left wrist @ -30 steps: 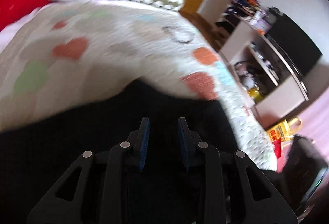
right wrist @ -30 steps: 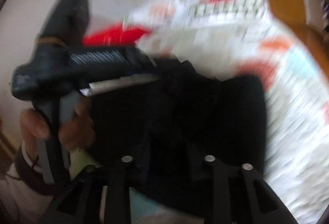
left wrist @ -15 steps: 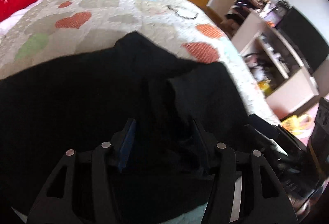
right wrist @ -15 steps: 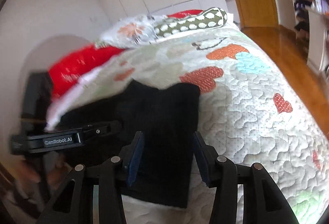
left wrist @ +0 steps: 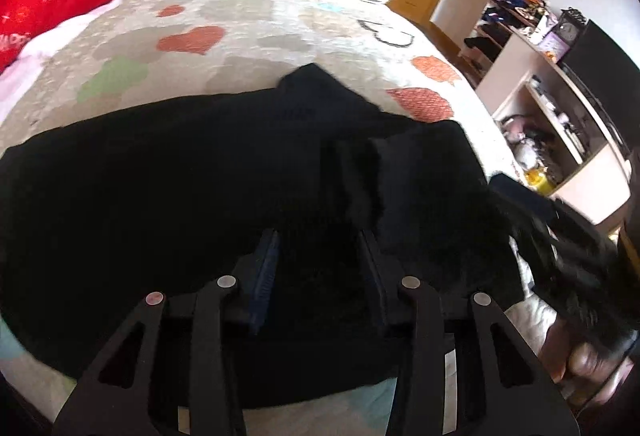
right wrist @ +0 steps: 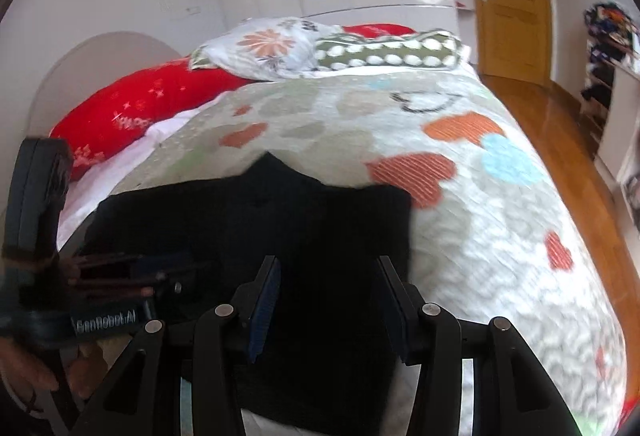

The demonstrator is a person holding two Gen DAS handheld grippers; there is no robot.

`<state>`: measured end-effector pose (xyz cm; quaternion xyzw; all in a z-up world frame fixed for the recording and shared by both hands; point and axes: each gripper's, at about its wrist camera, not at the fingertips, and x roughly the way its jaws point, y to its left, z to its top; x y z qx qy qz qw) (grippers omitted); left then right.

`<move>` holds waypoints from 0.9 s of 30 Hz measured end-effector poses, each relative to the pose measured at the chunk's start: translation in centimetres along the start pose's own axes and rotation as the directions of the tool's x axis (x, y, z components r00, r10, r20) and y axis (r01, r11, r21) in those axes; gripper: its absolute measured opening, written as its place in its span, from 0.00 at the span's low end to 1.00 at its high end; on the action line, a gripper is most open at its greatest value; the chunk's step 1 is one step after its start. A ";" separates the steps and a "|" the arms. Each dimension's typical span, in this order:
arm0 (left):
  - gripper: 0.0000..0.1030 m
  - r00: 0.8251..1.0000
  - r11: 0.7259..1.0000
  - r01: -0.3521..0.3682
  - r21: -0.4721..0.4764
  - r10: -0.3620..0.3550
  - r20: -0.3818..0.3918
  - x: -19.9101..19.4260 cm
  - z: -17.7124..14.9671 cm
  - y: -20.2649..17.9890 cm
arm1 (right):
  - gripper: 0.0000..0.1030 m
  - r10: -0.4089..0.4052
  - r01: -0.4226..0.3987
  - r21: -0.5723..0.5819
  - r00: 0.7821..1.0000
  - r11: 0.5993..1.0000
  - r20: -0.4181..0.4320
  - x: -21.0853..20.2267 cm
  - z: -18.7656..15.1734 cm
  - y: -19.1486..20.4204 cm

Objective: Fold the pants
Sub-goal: 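Smooth the folded pants flat with both grippers and release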

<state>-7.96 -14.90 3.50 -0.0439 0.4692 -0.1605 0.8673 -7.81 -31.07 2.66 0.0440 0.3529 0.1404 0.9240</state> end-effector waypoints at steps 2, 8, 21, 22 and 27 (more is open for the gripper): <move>0.38 1.000 1.000 -0.006 -0.014 0.006 0.001 -0.4 -0.5 0.6 | 0.37 0.008 -0.009 -0.008 1.000 1.000 -0.020 1.5 0.6 0.6; 0.38 0.997 0.997 -0.079 -0.017 0.079 0.020 -1.6 -1.2 1.5 | 0.37 -0.030 0.024 -0.049 0.994 0.999 -0.109 6.0 1.1 2.0; 0.38 0.992 0.992 -0.123 -0.035 0.124 0.033 -2.1 -1.9 2.0 | 0.38 -0.026 0.014 -0.101 0.993 0.995 -0.115 1.7 -2.8 3.8; 0.39 0.992 0.992 -0.124 -0.035 0.125 0.033 -2.1 -2.0 2.0 | 0.38 -0.035 0.024 -0.102 0.993 0.994 -0.115 2.0 -3.1 3.9; 0.39 0.991 0.991 -0.128 -0.041 0.130 0.038 -2.7 -2.1 2.3 | 0.38 -0.017 0.009 -0.075 0.994 0.997 -0.108 0.9 -2.3 3.8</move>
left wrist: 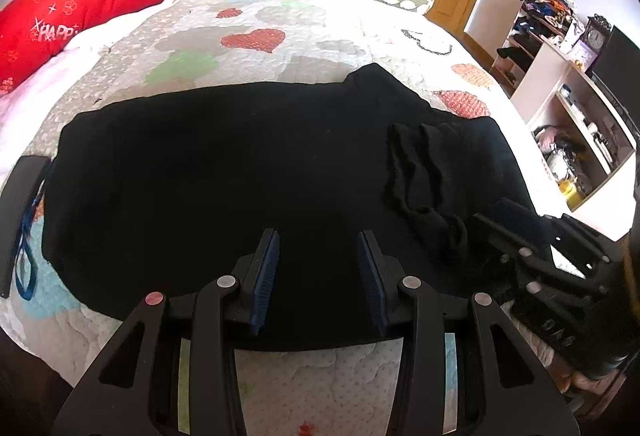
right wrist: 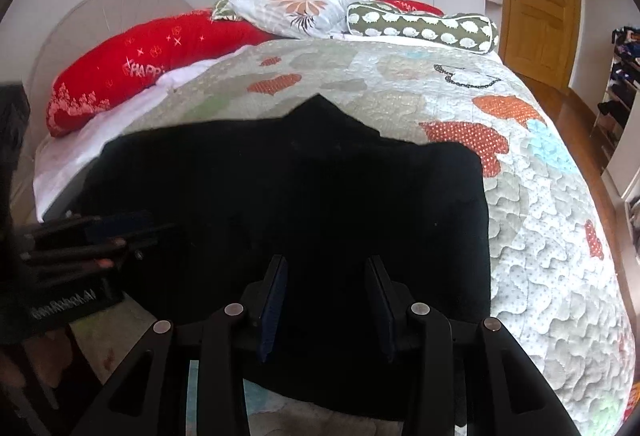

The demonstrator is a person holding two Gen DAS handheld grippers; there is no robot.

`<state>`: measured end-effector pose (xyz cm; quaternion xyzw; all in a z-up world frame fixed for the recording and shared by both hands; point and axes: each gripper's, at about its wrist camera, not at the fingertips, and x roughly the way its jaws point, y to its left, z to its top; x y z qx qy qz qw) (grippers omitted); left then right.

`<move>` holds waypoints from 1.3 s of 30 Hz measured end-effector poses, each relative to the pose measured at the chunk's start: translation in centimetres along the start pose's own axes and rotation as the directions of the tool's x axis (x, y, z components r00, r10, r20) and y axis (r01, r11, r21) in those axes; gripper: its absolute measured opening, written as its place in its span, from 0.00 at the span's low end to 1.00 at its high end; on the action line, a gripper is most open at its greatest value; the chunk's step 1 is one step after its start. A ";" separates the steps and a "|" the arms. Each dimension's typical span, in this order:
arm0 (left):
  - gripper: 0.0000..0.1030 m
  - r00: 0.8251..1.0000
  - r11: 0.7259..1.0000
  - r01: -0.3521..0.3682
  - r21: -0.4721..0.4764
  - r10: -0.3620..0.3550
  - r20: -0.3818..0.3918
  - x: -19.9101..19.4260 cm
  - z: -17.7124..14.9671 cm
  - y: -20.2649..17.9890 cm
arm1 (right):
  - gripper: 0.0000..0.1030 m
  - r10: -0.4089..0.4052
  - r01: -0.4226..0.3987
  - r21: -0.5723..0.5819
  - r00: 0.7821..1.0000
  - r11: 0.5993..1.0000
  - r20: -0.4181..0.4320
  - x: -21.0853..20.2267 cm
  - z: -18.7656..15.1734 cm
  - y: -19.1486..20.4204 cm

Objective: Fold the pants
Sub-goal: 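Smooth the folded pants flat with both grippers and release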

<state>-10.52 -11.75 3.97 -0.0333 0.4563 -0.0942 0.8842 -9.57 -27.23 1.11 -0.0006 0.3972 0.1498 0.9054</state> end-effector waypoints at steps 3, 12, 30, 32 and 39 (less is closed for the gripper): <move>0.39 1.000 1.000 -0.001 -0.010 0.001 0.002 -0.2 -0.1 0.3 | 0.38 0.001 -0.001 0.009 1.000 1.000 0.021 -0.8 0.3 -0.1; 0.39 1.000 0.999 -0.013 -0.038 0.014 0.014 -1.0 -0.6 1.3 | 0.39 0.013 -0.013 0.017 1.000 1.000 -0.008 0.8 1.0 0.5; 0.53 0.998 0.991 -0.006 -0.137 0.015 0.066 -4.3 -1.6 5.4 | 0.43 0.036 -0.036 0.004 0.997 0.999 -0.068 2.9 2.0 2.2; 0.53 0.997 0.989 -0.016 -0.147 0.026 0.069 -4.6 -1.8 5.9 | 0.43 0.021 -0.021 0.002 0.998 1.000 -0.055 2.7 2.0 2.5; 0.53 0.995 0.975 -0.048 -0.215 0.065 0.075 -5.6 -2.9 8.5 | 0.44 0.056 -0.056 0.001 0.998 0.998 -0.004 1.0 3.7 3.3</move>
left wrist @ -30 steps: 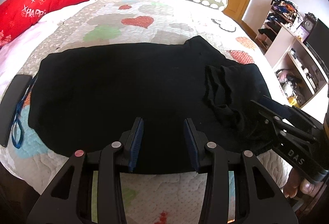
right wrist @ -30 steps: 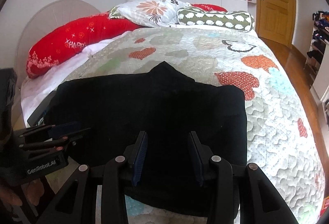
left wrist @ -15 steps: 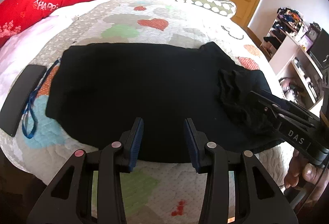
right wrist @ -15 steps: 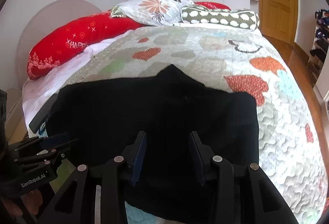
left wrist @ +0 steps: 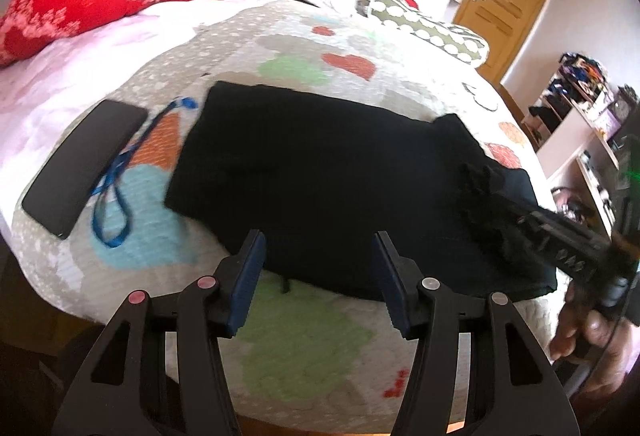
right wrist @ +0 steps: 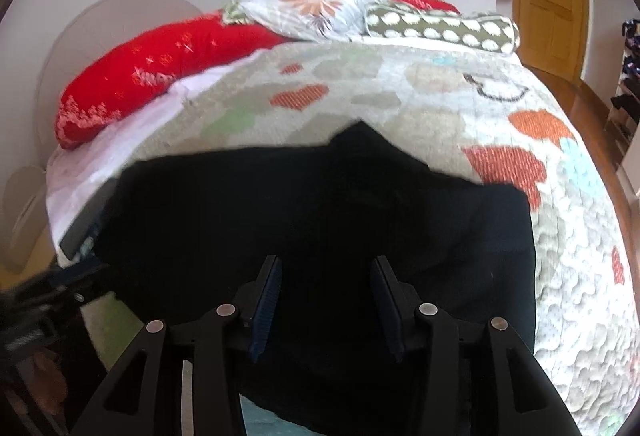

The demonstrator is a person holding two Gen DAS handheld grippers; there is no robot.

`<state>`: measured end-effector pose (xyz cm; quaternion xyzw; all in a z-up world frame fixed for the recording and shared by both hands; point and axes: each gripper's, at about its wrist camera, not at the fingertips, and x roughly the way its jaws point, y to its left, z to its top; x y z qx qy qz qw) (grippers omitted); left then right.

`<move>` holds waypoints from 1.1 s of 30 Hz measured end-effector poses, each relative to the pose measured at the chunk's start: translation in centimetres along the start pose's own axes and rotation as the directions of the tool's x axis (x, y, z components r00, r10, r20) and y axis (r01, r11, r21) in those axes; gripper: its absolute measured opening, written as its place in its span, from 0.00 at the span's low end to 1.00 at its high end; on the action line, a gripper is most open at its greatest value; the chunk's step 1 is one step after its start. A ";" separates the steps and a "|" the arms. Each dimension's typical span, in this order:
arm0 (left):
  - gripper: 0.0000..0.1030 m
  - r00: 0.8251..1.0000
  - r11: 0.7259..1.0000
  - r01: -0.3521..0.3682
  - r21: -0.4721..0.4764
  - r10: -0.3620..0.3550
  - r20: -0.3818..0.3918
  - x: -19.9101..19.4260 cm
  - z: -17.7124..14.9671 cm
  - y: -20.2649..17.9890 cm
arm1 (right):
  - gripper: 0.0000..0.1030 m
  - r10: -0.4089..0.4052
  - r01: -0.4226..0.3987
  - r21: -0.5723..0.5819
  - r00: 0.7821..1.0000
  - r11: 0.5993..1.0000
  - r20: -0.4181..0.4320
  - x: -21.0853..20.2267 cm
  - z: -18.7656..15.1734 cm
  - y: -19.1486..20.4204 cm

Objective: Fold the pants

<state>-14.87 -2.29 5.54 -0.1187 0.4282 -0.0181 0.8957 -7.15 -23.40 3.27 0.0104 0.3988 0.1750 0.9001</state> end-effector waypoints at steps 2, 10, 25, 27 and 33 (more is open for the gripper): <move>0.53 1.000 1.000 -0.004 -0.016 0.004 -0.002 -0.1 -0.2 0.7 | 0.44 0.014 -0.014 -0.016 1.000 1.000 0.017 -0.3 0.6 0.8; 0.58 0.998 0.986 0.058 -0.158 -0.058 0.009 -1.2 -1.5 4.8 | 0.46 0.105 -0.104 -0.056 0.994 0.993 0.005 1.0 2.0 4.0; 0.62 0.997 0.958 0.077 -0.276 -0.078 0.006 1.8 -0.7 6.7 | 0.54 0.197 -0.210 -0.165 0.976 0.964 -0.091 7.7 5.9 11.3; 0.62 0.997 0.957 0.075 -0.279 -0.075 0.011 2.3 -0.3 6.8 | 0.54 0.179 -0.196 -0.187 0.979 0.963 -0.100 8.7 6.4 12.2; 0.66 0.994 0.948 0.111 -0.299 -0.104 0.038 2.9 0.0 7.6 | 0.55 0.208 -0.237 -0.318 0.971 0.918 -0.121 11.2 8.7 15.7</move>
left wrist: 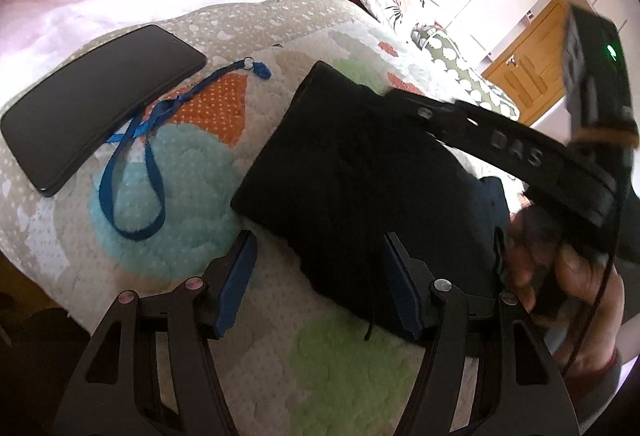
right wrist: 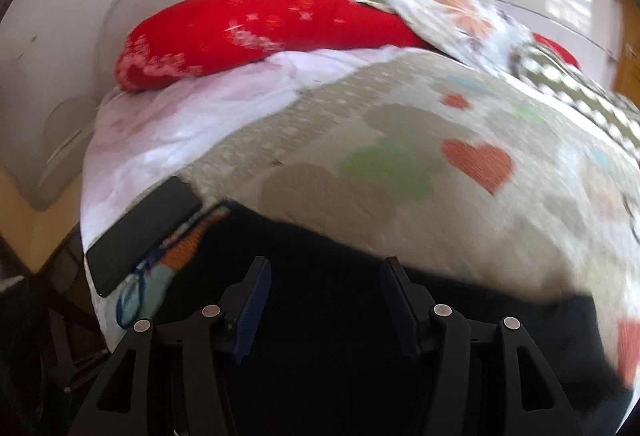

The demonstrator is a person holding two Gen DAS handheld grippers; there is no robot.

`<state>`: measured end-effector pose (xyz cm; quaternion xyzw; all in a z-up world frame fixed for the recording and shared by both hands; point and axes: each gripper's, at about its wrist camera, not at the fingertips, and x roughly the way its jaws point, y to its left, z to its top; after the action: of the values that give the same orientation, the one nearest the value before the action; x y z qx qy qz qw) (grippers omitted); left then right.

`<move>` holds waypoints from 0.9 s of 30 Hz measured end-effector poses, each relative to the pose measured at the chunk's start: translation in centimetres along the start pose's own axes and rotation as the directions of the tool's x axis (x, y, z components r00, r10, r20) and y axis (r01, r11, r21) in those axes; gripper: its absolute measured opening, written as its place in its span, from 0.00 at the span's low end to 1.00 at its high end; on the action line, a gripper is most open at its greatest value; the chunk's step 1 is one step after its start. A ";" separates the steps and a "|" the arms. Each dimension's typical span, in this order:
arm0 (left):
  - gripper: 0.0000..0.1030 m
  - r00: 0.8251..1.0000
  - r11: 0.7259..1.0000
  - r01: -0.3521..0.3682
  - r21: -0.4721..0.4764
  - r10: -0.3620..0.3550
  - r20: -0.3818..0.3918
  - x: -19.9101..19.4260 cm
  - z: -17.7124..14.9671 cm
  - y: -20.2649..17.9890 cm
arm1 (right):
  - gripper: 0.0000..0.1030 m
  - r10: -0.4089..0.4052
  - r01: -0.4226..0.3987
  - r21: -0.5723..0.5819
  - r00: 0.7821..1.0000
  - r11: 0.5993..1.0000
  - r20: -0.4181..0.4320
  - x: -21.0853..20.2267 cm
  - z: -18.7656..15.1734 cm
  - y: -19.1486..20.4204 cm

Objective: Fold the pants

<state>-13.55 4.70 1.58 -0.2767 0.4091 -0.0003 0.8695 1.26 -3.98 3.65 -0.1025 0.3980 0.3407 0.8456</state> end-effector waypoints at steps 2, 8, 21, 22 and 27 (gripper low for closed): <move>0.71 1.000 1.000 0.023 -0.006 -0.023 0.007 0.1 0.1 0.2 | 0.59 0.028 -0.029 -0.046 0.999 0.999 -0.020 1.4 0.7 0.5; 0.74 0.999 0.999 0.019 0.032 -0.020 0.048 0.7 0.4 -0.3 | 0.60 0.115 -0.112 0.062 0.992 0.992 -0.043 5.2 0.9 -0.8; 0.16 0.961 0.920 -0.043 0.389 -0.069 0.269 -3.0 -1.9 -8.6 | 0.71 0.128 -0.161 0.299 0.984 0.941 0.125 -5.3 0.3 -6.2; 0.16 0.960 0.913 -0.036 0.406 -0.082 0.269 -3.0 -2.2 -9.2 | 0.73 0.145 -0.182 0.324 0.980 0.928 0.135 -6.2 0.1 -6.8; 0.16 0.961 0.889 -0.016 0.457 -0.113 0.253 -2.8 -3.4 -11.6 | 0.75 0.197 -0.237 0.387 0.970 0.891 0.140 -9.6 -0.8 -7.6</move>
<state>-15.28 -6.12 7.42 -0.0733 0.2667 -0.0798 0.9577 1.50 -14.75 9.50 0.1347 0.4270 0.3487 0.8234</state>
